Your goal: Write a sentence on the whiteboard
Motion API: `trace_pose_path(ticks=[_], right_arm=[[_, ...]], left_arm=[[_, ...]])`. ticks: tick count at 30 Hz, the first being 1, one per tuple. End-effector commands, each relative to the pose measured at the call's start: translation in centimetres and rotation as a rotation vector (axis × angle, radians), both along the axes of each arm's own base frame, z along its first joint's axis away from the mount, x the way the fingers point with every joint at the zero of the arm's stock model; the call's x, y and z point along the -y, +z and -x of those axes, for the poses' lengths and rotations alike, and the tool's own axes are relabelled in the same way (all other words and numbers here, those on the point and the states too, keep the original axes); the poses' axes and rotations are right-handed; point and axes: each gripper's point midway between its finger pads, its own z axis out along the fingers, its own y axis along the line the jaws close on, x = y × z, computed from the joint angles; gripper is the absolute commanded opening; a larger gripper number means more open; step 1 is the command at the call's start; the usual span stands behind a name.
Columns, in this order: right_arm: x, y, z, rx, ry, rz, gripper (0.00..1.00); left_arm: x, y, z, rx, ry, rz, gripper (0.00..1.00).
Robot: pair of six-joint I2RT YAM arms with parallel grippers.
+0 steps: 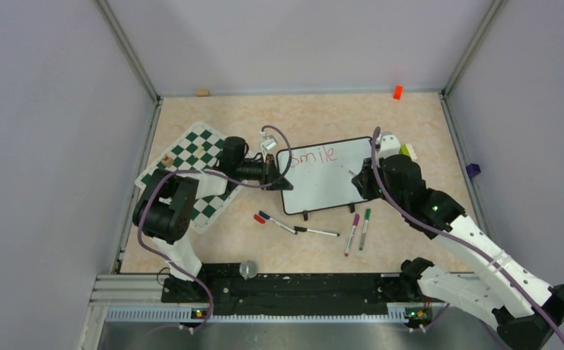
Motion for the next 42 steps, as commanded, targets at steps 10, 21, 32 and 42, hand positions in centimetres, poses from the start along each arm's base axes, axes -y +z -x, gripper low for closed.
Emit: trace_pose_path(ticks=[10,21,32,42], right_arm=[[0.3,0.3,-3.2,-0.006,-0.108,0.068,0.0],[-0.3,0.9,-5.1,0.003,-0.12,0.066,0.0],[-0.6,1.2,-6.3,0.004,-0.123,0.064,0.0],[-0.8,0.6,-7.1,-0.008,-0.12,0.07,0.0]], left_arm=[[-0.3,-0.5,-1.2,-0.006,0.041,-0.052,0.0],[-0.4,-0.9,-1.4,-0.022,0.052,-0.075,0.0],[-0.5,-1.0,-1.5,-0.02,0.06,-0.085,0.0],[-0.5,-1.0,-1.6,-0.017,0.061,-0.088,0.0]])
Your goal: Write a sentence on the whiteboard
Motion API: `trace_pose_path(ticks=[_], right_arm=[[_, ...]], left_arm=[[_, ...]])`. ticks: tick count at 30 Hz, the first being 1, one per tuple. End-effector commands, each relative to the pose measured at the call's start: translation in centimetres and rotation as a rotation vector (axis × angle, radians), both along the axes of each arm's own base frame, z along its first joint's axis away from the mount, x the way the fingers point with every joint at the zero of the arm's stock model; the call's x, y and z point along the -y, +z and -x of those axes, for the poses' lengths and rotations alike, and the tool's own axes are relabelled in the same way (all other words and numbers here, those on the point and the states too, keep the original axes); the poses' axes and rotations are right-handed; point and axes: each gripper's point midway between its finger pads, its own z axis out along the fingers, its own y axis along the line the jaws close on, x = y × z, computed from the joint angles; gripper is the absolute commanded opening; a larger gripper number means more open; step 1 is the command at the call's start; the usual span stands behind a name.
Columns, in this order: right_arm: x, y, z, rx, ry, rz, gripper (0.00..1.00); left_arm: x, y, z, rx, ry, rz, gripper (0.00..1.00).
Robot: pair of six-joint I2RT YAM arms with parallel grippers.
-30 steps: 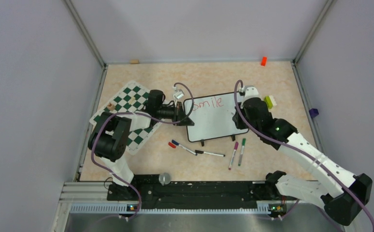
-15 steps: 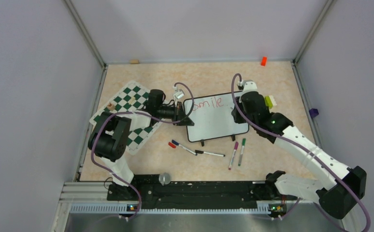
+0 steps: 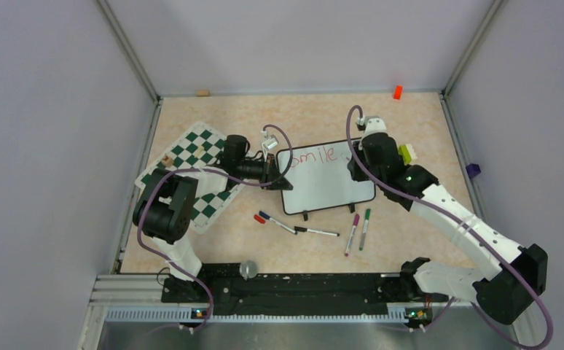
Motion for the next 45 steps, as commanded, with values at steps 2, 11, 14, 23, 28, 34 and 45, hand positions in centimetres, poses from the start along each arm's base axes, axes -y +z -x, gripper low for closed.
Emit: trace_pose_path(ticks=[2,11,14,23,28,34,45], right_arm=[[-0.4,2.1,-1.5,0.055,-0.001,-0.031,0.0],[0.3,0.9,-1.9,0.033,-0.025,-0.023,0.0],[0.5,0.4,-1.9,0.02,-0.03,-0.026,0.0],[0.8,-0.7,-1.7,-0.005,-0.033,-0.013,0.0],[1.1,-1.2,-1.4,-0.019,-0.039,0.001,0.0],[1.3,-1.7,-0.8,-0.04,-0.031,0.008,0.0],[-0.1,2.6,0.6,0.025,0.058,-0.112,0.0]], left_arm=[[-0.4,-0.9,-1.4,-0.007,0.072,-0.057,0.0],[-0.5,-1.0,-1.5,-0.005,0.076,-0.065,0.0],[-0.6,-1.0,-1.5,-0.001,0.079,-0.068,0.0],[-0.6,-0.9,-1.5,0.002,0.081,-0.07,0.0],[-0.6,-0.9,-1.5,0.001,0.084,-0.073,0.0],[-0.6,-0.9,-1.4,0.004,0.082,-0.074,0.0],[-0.5,-0.8,-1.4,0.002,0.079,-0.072,0.0]])
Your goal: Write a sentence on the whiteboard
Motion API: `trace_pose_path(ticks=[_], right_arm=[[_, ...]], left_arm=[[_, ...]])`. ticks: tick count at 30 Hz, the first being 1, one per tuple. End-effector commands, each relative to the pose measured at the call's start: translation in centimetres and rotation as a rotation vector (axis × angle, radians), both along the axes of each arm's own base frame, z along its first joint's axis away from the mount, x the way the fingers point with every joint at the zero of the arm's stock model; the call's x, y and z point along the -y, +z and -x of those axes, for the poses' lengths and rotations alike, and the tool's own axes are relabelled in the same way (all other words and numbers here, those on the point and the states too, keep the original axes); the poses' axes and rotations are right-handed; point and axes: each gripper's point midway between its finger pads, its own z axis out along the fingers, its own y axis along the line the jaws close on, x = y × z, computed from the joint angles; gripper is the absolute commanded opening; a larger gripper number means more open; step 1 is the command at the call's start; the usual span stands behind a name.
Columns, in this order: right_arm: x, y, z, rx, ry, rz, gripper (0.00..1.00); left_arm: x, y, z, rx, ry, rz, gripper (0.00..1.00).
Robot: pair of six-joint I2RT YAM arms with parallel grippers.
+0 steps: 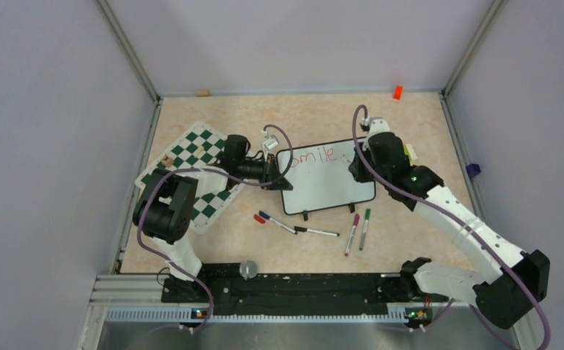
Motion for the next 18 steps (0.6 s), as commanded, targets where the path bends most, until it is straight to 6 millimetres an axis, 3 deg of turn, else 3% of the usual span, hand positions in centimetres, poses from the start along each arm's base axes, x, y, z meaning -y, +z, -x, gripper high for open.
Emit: trace_pose_path(ticks=[1,5,9,14,18], right_arm=[[-0.7,4.1,0.6,0.081,0.044,-0.101,0.0],[-1.9,5.1,1.3,0.093,0.109,-0.155,0.0],[-2.7,4.2,1.8,0.083,0.133,-0.1,0.0],[-6.6,3.2,3.7,0.078,0.209,-0.051,0.0],[-8.0,3.1,4.6,0.134,0.179,0.016,0.0]], left_arm=[[-0.5,-0.8,-1.4,0.005,0.077,-0.061,0.0],[-0.5,-0.6,-1.3,0.007,0.076,-0.059,0.0],[-0.5,-0.7,-1.3,0.002,0.072,-0.057,0.0],[-0.2,-0.6,-1.2,-0.014,0.056,-0.037,0.0],[-0.3,-0.7,-1.2,-0.012,0.064,-0.046,0.0]])
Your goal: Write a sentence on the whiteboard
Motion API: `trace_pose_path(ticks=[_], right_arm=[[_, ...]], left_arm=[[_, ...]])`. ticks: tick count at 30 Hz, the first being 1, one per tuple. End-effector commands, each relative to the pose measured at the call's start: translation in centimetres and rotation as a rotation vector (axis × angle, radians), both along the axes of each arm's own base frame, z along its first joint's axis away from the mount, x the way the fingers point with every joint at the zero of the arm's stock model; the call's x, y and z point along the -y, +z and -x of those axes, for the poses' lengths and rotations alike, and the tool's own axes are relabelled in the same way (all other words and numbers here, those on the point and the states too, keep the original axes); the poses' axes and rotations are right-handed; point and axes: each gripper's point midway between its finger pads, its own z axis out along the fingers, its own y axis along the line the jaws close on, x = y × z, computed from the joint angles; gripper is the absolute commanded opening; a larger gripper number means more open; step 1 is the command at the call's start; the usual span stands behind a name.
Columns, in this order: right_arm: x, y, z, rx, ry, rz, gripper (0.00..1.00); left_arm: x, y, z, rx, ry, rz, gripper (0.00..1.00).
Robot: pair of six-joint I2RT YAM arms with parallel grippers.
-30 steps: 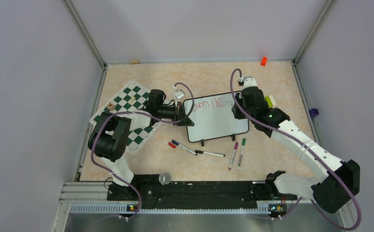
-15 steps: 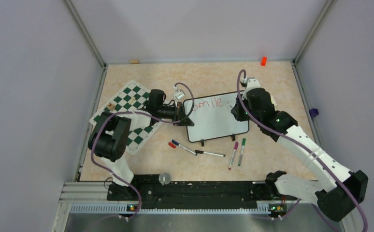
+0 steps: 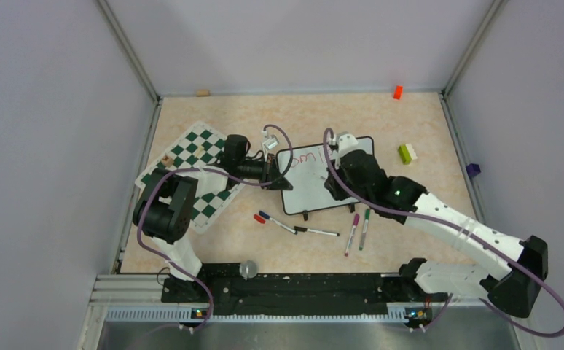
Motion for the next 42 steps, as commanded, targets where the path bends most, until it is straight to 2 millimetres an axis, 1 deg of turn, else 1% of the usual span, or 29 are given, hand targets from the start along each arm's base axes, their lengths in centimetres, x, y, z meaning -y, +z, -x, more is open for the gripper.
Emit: trace_pose_path(ticks=[1,8,12,27,42], right_arm=[[-1.6,2.5,-0.4,0.127,-0.073,0.012,0.0],[-4.6,1.3,0.2,0.125,-0.037,0.015,0.0],[-5.6,1.3,0.2,0.132,-0.019,0.009,0.0],[-7.3,0.2,-0.7,0.118,-0.004,0.04,0.0],[-7.1,-0.5,-0.8,0.114,-0.017,0.06,0.0]], left_arm=[[-0.3,-0.8,-1.3,-0.009,0.069,-0.049,0.0],[0.0,-0.7,-1.0,-0.008,0.055,-0.047,0.0],[-0.1,-0.6,-1.0,0.004,0.062,-0.055,0.0],[-0.2,-0.5,-0.9,0.025,0.077,-0.081,0.0],[0.0,-0.7,-0.8,0.027,0.07,-0.093,0.0]])
